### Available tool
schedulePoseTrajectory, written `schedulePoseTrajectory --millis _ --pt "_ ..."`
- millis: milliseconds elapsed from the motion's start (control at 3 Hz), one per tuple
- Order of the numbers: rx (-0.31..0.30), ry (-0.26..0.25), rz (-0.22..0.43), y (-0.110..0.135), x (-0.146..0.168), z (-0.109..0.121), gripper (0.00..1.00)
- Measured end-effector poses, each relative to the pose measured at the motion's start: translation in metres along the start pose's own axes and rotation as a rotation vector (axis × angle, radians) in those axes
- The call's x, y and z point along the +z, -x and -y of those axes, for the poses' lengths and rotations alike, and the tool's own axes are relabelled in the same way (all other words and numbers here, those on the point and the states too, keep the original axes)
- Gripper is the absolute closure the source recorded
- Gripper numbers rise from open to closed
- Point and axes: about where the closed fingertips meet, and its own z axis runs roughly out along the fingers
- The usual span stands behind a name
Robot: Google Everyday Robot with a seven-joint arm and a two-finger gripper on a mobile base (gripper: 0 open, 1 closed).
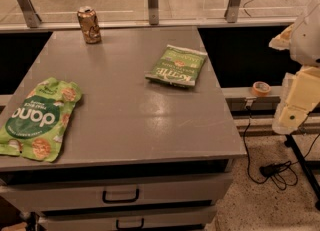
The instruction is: Pick green rice chip bag
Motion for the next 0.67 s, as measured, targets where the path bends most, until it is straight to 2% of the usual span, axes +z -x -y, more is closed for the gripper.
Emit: schedulePoseTrajectory --millis 333,667 --pt "0.000 0.000 0.000 0.000 0.000 0.000 0.00" --pt "-0.050 0.002 0.022 0.016 0.008 0.007 0.00"
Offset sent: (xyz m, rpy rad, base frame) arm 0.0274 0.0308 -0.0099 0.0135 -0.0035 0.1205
